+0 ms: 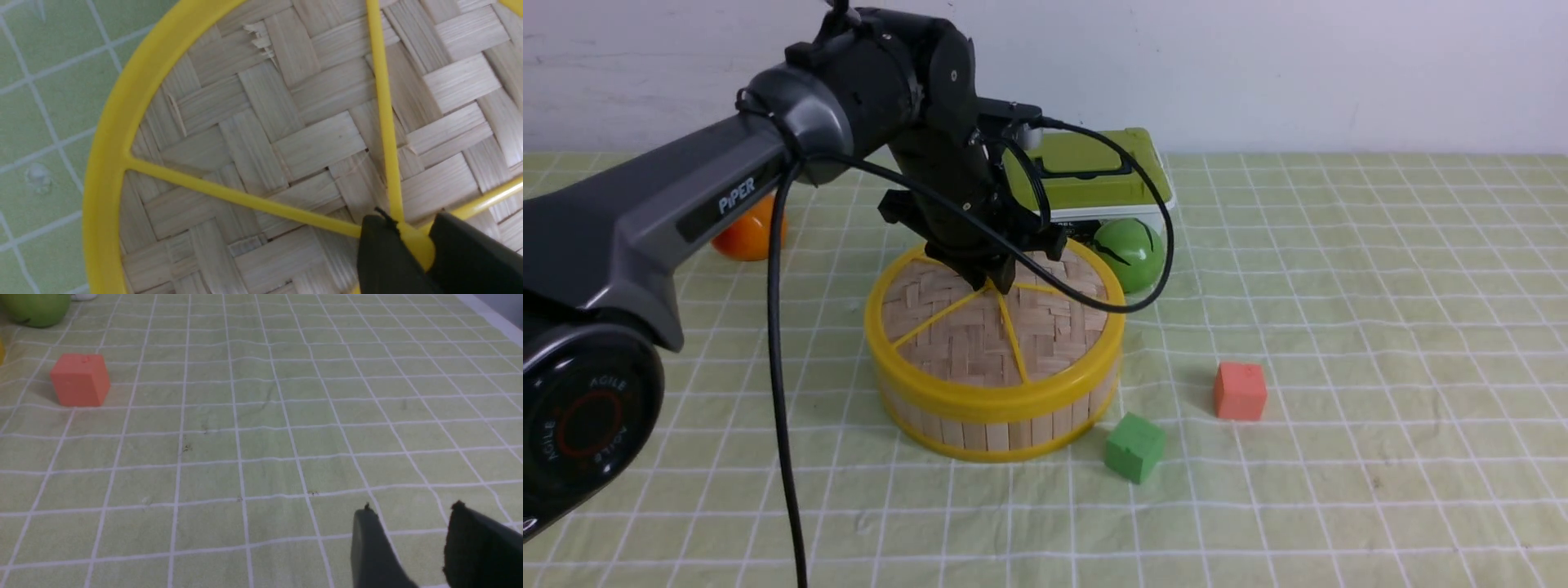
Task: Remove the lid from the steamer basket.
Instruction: Use the left arm to lift the lid of the steamer, then use the left arm to place the steamer lid on the table
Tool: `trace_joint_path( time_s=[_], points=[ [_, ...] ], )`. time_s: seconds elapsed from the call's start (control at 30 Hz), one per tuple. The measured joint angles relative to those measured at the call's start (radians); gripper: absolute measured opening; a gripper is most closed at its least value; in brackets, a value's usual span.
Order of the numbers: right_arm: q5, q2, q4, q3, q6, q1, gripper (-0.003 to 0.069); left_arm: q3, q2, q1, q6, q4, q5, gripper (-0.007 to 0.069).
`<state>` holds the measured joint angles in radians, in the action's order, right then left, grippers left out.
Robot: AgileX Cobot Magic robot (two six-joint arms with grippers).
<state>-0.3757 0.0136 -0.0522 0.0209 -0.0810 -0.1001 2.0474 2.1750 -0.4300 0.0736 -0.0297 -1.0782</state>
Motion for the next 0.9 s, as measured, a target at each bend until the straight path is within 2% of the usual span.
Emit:
trace_joint_path(
  time_s=[0.07,0.33,0.63,0.73,0.9],
  points=[
    [0.000,0.000,0.000,0.000,0.000,0.000,0.0241,0.003,0.000,0.000,0.000,0.000,0.001,0.0108],
    [0.000,0.000,0.000,0.000,0.000,0.000,0.0241,0.006,-0.018,0.000,0.000,0.000,-0.009,0.0109],
    [0.000,0.000,0.000,0.000,0.000,0.000,0.0241,0.009,-0.218,0.008,0.013,0.046,-0.056,0.0109],
    [0.000,0.000,0.000,0.000,0.000,0.000,0.0241,0.012,-0.337,0.068,0.033,0.110,-0.077,0.0109],
    [0.000,0.000,0.000,0.000,0.000,0.000,0.0241,-0.089,-0.452,0.217,0.071,0.141,-0.097,0.0109]
  ],
)
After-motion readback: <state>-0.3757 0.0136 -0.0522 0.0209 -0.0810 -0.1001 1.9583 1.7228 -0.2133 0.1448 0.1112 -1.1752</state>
